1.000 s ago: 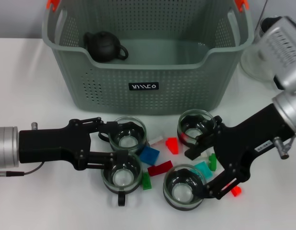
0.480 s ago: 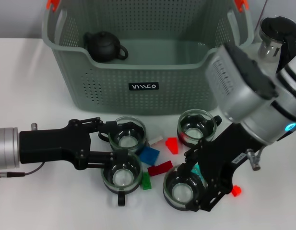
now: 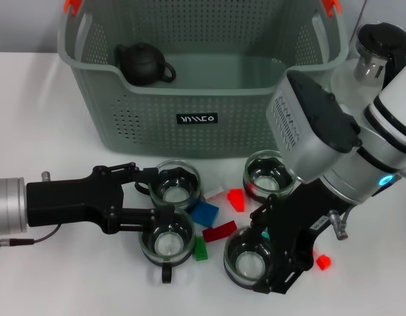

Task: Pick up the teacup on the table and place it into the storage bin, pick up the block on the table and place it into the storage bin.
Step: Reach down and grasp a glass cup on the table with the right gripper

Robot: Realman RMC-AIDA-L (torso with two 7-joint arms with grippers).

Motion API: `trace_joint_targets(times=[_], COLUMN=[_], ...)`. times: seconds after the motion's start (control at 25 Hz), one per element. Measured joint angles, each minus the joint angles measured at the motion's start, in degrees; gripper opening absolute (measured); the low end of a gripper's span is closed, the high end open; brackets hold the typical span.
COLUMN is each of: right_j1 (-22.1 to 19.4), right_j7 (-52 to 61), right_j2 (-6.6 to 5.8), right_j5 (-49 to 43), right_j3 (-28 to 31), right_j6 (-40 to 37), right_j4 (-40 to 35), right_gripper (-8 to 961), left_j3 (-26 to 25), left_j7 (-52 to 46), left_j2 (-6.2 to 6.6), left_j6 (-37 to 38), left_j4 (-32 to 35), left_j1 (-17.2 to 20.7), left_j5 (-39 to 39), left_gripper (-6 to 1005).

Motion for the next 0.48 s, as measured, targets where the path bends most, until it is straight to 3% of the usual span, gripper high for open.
trace_joint_targets(times=[0.48], right_j1=[-0.5], right_j7=[2.3], right_j2=[0.11], right_j5=[-0.4], right_j3=[-8.0], right_j6=[4.2], right_j4=[0.6], right_gripper=[857], left_j3=[0.0], left_j7=[0.0], left_j2=[-0.08], left_j6=[-0.1], left_j4=[0.0], left_j1=[0.1], left_j5=[0.0], left_gripper=[876])
